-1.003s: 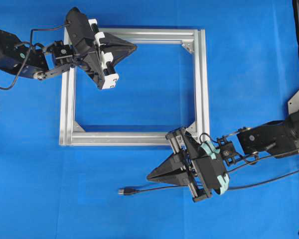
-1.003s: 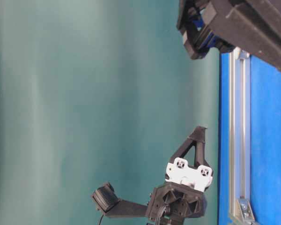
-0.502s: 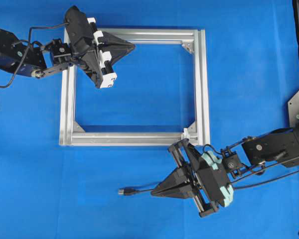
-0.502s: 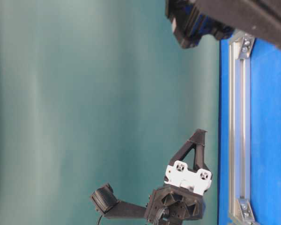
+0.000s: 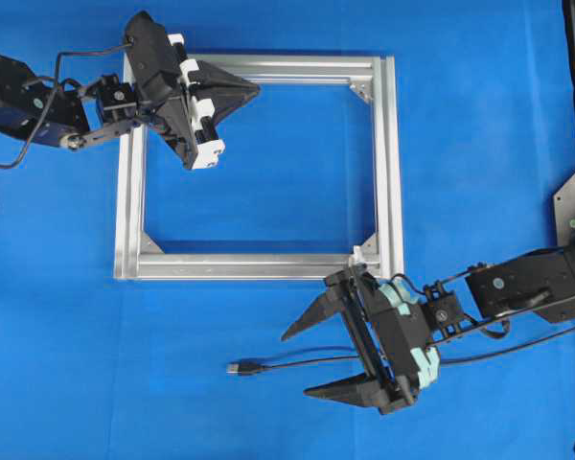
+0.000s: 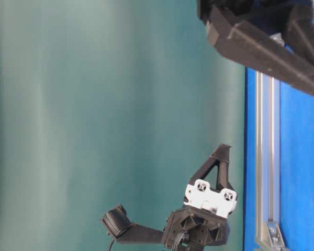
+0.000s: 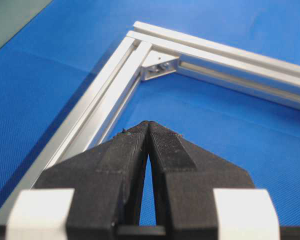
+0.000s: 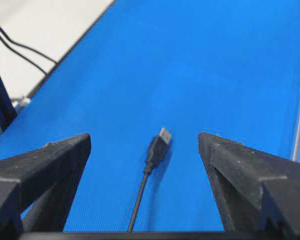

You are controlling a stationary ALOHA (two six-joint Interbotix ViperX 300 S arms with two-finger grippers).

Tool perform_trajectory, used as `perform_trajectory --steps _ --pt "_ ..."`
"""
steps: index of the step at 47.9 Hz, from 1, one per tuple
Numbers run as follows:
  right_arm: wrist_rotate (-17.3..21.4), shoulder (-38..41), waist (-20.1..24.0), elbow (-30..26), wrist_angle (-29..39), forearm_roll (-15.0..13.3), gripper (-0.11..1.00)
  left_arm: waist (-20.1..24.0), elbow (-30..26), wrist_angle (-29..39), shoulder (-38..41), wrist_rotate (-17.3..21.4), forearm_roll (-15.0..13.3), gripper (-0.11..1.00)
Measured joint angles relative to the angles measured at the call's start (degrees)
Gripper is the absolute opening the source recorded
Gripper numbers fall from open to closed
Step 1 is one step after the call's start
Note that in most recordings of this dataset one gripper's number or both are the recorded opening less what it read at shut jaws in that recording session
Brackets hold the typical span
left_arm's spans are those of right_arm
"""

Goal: Insert the wire through the string loop located on the right side.
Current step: 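Open the right gripper and lower it over the black USB cable, then close the right gripper on the cable just behind the USB plug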

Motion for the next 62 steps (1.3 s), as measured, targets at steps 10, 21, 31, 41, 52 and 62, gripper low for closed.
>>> perform_trajectory --steps 10,21,31,41,52,62 --pt "0.0 1.67 0.26 -0.53 0.09 3.25 0.85 0.0 -0.09 0.09 -0.09 0.0 0.0 0.0" --pt "0.09 8.26 1.32 -2.11 -2.37 8.0 0.85 0.0 0.0 0.0 -0.09 0.0 0.0 0.0" --pt "-0.09 11.95 2.02 -2.81 -3.87 11.43 0.84 -0.09 0.0 0.09 0.0 -0.26 0.0 0.0" --pt "-0.09 13.8 2.2 -3.16 -4.22 12.66 0.84 -0.53 0.09 0.09 -0.09 -0.26 0.0 0.0" --pt "-0.09 14.33 2.2 -3.34 -4.31 13.62 0.79 -0.62 0.09 0.09 0.0 -0.7 0.0 0.0" --pt "-0.18 14.33 2.29 -3.34 -4.48 13.62 0.59 -0.62 0.09 0.09 0.0 -0.62 0.0 0.0"
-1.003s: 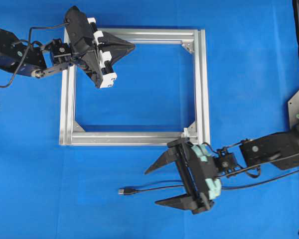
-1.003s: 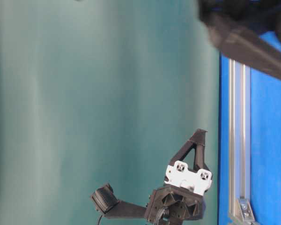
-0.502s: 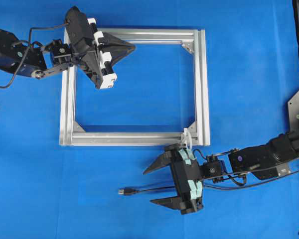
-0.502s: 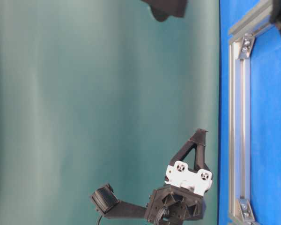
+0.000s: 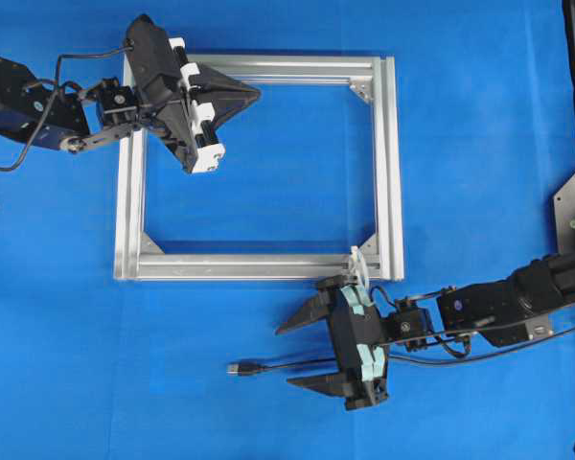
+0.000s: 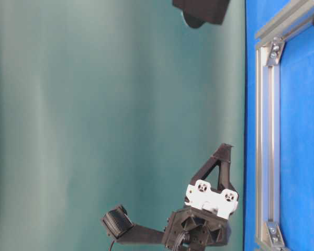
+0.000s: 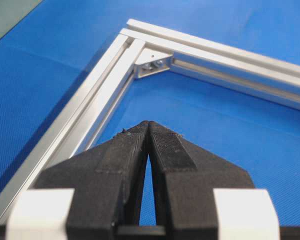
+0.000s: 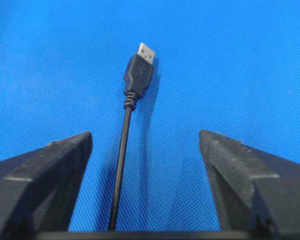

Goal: Insert the wire through the string loop located on the right side.
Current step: 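Close the right gripper on the cable just behind the USB plug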

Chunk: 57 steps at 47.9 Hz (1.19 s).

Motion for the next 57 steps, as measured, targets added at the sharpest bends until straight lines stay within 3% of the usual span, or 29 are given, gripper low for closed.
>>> perform_trajectory --steps 8,14,35,57 --pt "-0.53 0.0 0.18 0.0 -0.26 -0.09 0.15 -0.09 0.09 0.0 -0.09 0.0 0.0 0.0" --pt "-0.62 0.0 0.35 0.0 -0.35 -0.09 -0.03 -0.09 0.18 0.0 -0.09 0.0 0.0 0.0" --pt "-0.62 -0.53 0.53 0.0 -0.18 -0.09 -0.03 -0.35 0.35 0.0 0.0 0.0 0.0 0.0" --pt "-1.41 -13.8 0.53 0.18 12.48 0.0 -0.03 -0.35 0.44 0.35 -0.09 0.0 0.0 0.0"
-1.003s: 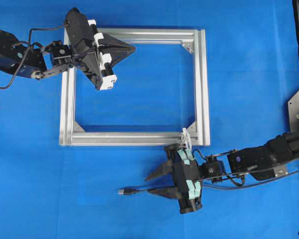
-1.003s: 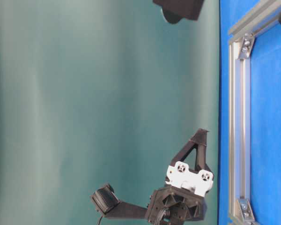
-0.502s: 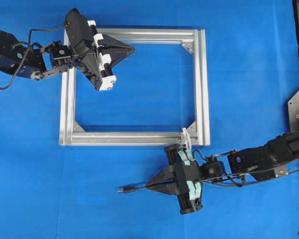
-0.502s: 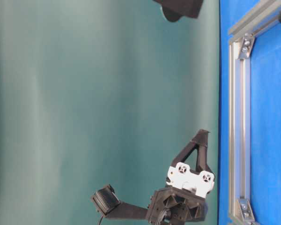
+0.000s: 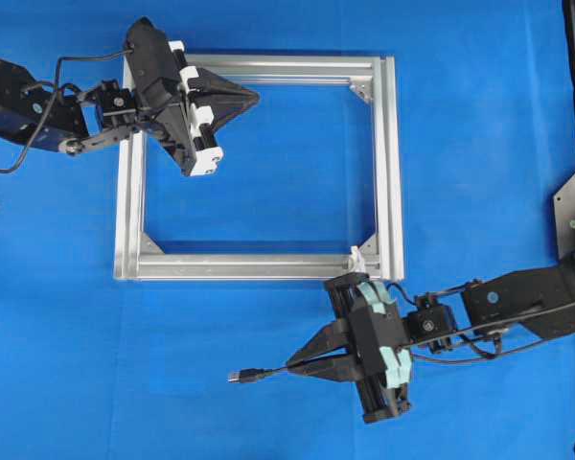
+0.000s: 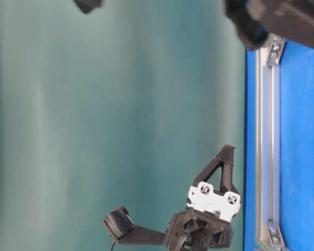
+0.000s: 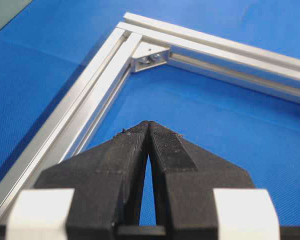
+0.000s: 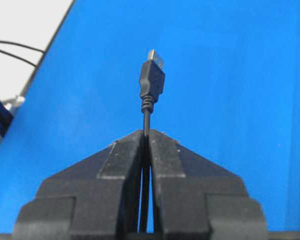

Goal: Insert the wire through the string loop located on the right side.
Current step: 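Close the right gripper on the cable just behind the USB plug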

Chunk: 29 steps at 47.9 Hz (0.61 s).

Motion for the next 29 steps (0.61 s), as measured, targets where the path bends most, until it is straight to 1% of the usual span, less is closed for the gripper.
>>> perform_trajectory --steps 29 --pt "-0.35 -0.18 -0.35 0.0 0.7 -0.09 -0.03 0.0 0.09 0.0 0.0 0.0 0.0 0.0"
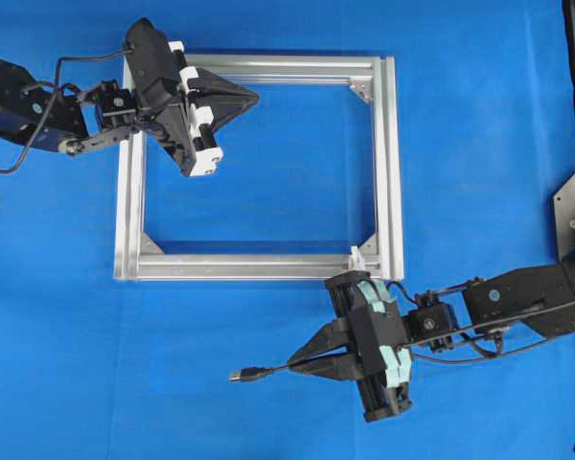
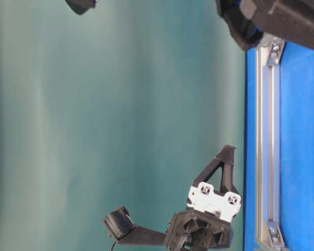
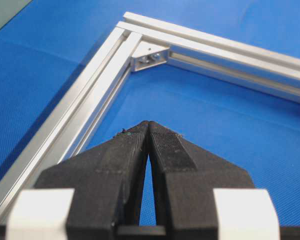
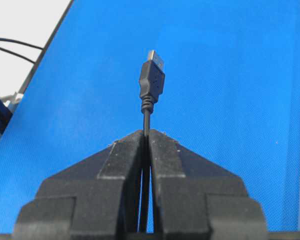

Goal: Insert the wire through the string loop located on the right side.
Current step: 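Close the right gripper on the cable just behind the USB plug, then lift the cable and carry it right toward the white zip-tie loop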

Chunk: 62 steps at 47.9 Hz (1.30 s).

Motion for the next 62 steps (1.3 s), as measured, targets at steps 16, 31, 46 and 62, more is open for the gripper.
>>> perform_trajectory --steps 16,31,46,62 --pt "0.0 0.0 0.0 0.26 0.0 0.0 -0.03 -0.09 0.0 0.0 0.0 0.0 0.0 0.0" --pt "0.0 0.0 0.09 0.26 -0.09 0.0 -0.03 0.0 0.0 0.0 0.0 0.0 0.0 0.0" --pt "0.0 0.0 0.0 0.26 0.0 0.0 -0.03 0.0 0.18 -0.09 0.0 0.0 0.0 0.0" --pt "0.0 -2.29 0.0 4.39 -0.18 0.09 -0.03 -0.09 0.26 0.0 0.0 -0.26 0.0 0.0"
